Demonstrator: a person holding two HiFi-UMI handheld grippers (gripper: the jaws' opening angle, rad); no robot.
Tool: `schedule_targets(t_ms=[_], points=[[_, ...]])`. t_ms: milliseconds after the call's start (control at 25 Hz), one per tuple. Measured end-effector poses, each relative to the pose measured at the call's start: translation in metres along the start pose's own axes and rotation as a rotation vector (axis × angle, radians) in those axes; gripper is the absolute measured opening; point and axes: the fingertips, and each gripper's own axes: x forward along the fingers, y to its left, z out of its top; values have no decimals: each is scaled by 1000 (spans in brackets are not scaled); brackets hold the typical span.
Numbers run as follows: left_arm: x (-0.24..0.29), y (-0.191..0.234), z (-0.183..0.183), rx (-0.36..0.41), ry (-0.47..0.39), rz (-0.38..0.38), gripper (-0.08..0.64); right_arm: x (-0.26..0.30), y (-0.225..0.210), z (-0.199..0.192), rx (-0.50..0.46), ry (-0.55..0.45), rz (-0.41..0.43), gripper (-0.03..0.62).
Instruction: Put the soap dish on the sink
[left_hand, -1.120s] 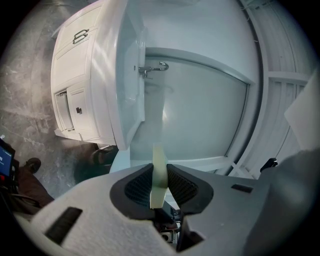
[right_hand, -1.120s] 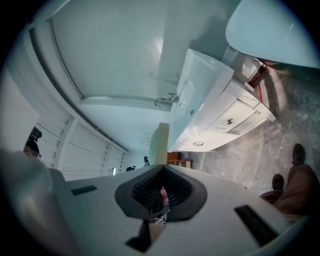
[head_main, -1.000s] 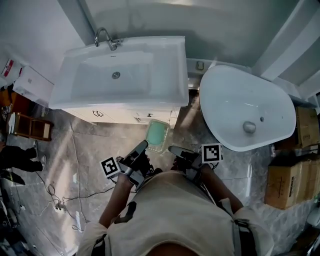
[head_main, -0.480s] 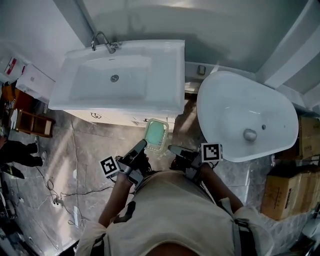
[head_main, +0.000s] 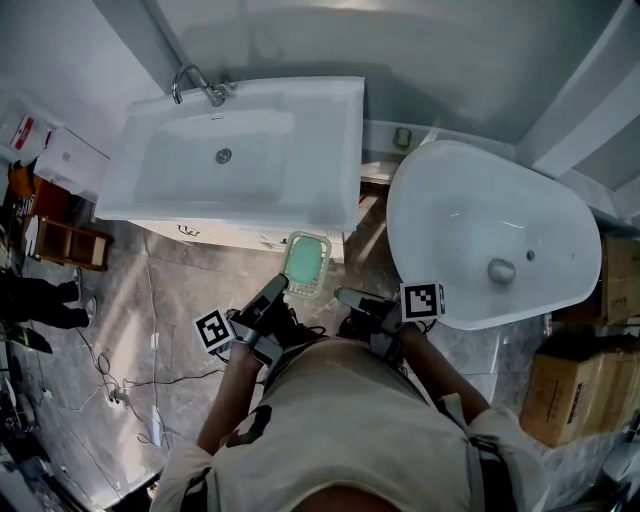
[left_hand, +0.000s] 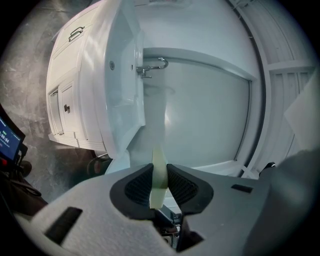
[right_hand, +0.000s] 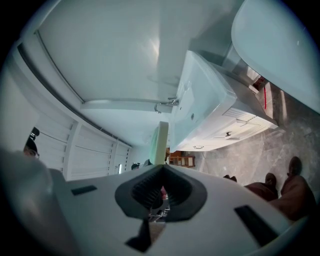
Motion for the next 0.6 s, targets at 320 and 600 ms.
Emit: schedule_targets(t_ms=[320,600], points=[[17,5,11,-10,17,1,86,-9,-19,11,25,-17,-103,11],[35,16,38,-55,51,-6,86,12,-13,41,-8,-70,-85,11]])
